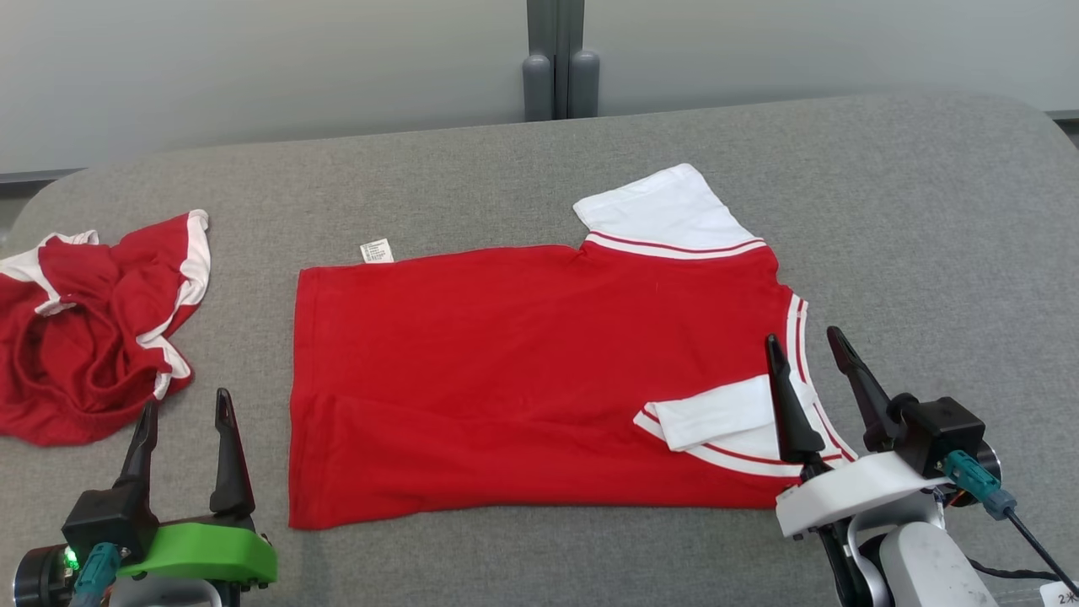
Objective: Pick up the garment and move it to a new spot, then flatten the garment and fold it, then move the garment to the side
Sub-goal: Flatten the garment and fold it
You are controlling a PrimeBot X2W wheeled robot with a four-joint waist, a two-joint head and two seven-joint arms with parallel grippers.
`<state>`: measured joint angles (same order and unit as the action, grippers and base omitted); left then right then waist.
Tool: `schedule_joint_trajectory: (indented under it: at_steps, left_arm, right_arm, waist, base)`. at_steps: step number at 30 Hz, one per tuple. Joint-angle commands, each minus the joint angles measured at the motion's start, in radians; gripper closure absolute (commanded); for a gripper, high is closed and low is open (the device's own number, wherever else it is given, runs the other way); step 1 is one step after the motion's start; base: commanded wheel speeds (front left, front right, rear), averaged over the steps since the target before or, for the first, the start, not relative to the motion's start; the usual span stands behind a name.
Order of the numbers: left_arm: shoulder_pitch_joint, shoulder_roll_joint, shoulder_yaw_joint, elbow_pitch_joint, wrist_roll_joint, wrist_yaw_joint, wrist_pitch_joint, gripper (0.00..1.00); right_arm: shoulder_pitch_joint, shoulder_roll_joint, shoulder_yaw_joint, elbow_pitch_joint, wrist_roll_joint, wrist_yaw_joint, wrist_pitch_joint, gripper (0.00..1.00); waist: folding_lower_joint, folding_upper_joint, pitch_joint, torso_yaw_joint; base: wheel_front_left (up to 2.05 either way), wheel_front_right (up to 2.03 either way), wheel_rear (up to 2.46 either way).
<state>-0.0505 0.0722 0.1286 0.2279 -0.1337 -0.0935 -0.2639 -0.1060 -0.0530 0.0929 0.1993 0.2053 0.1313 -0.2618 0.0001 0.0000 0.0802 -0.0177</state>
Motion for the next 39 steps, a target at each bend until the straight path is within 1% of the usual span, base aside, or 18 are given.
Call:
schedule_joint_trajectory:
  at_steps: [1,9,12,18,22,24,25,27,28,29,30,32,36,39]
  left_arm:
    - [0.0,-0.003,0.005,0.001,0.003,-0.004,0.0,0.0]
    - [0.006,-0.006,0.012,0.007,0.006,-0.011,0.0,0.0]
    - [-0.018,0.0,0.015,0.02,-0.001,-0.013,0.0,0.0]
    - [-0.122,0.054,-0.018,0.065,0.0,-0.028,0.0,0.0]
    - [-0.265,0.121,-0.057,0.117,-0.02,-0.035,0.016,0.0]
    - [-0.336,0.151,-0.079,0.147,-0.041,-0.036,0.047,0.0]
    - [-0.37,0.163,-0.092,0.158,-0.057,-0.037,0.06,0.0]
    - [-0.443,0.184,-0.133,0.183,-0.13,-0.038,0.107,0.0]
    - [-0.484,0.212,-0.162,0.196,-0.178,-0.038,0.14,0.0]
    - [-0.506,0.23,-0.173,0.199,-0.196,-0.037,0.153,0.0]
    - [-0.536,0.255,-0.197,0.216,-0.232,-0.037,0.19,0.0]
    - [-0.585,0.285,-0.24,0.229,-0.293,-0.037,0.232,0.0]
    - [-0.654,0.345,-0.316,0.268,-0.404,-0.037,0.329,0.0]
    - [-0.684,0.37,-0.362,0.293,-0.47,-0.037,0.384,0.0]
  right_arm:
    - [0.013,0.0,0.001,0.006,-0.008,-0.001,-0.004,0.0]
    - [0.015,0.0,0.003,0.02,-0.009,-0.001,-0.004,0.0]
    - [0.0,0.0,0.0,0.029,-0.005,-0.001,-0.004,0.0]
    - [-0.112,-0.029,0.012,0.086,-0.019,-0.001,-0.001,0.0]
    - [-0.262,-0.054,0.045,0.155,-0.011,-0.001,0.02,0.0]
    - [-0.34,-0.064,0.061,0.193,-0.002,-0.001,0.033,0.0]
    - [-0.375,-0.07,0.067,0.214,-0.002,-0.001,0.042,0.0]
    - [-0.456,-0.073,0.078,0.256,0.008,-0.001,0.058,0.0]
    - [-0.506,-0.074,0.085,0.287,0.014,-0.001,0.068,0.0]
    - [-0.529,-0.074,0.089,0.303,0.014,-0.001,0.074,0.0]
    - [-0.569,-0.072,0.095,0.329,0.014,-0.001,0.079,0.0]
    - [-0.633,-0.062,0.106,0.375,0.022,-0.001,0.079,0.0]
    - [-0.734,-0.049,0.133,0.477,0.033,-0.001,0.077,0.0]
    - [-0.789,-0.044,0.156,0.548,0.041,-0.001,0.073,0.0]
  waist:
    - [-0.0001,0.0,-0.003,0.0]
    - [-0.0001,0.0,-0.012,-0.003]
    - [-0.0001,0.0,-0.01,-0.004]
    - [-0.0001,0.0,0.023,-0.011]
    - [-0.0001,0.0,0.073,-0.02]
    - [-0.0001,0.0,0.105,-0.024]
    - [-0.0001,0.0,0.119,-0.026]
    - [-0.0001,0.0,0.151,-0.03]
    - [-0.0001,0.0,0.172,-0.035]
    - [-0.0001,0.0,0.183,-0.039]
    - [-0.0001,0.0,0.2,-0.044]
    - [-0.0001,0.0,0.229,-0.053]
    - [-0.0001,0.0,0.273,-0.065]
    - [-0.0001,0.0,0.297,-0.072]
  base:
    - [0.0,0.0,0.0]
    - [0.0,0.0,0.0]
    - [0.0,0.0,0.0]
    - [0.0,0.0,0.0]
    - [0.0,0.0,0.0]
    - [0.0,0.0,0.0]
    - [0.0,0.0,0.0]
    - [0.0,0.0,0.0]
    - [0.0,0.0,0.0]
    - [0.0,0.0,0.0]
    - [0.0,0.0,0.0]
    - [0.0,0.0,0.0]
    - [0.0,0.0,0.0]
    - [0.0,0.0,0.0]
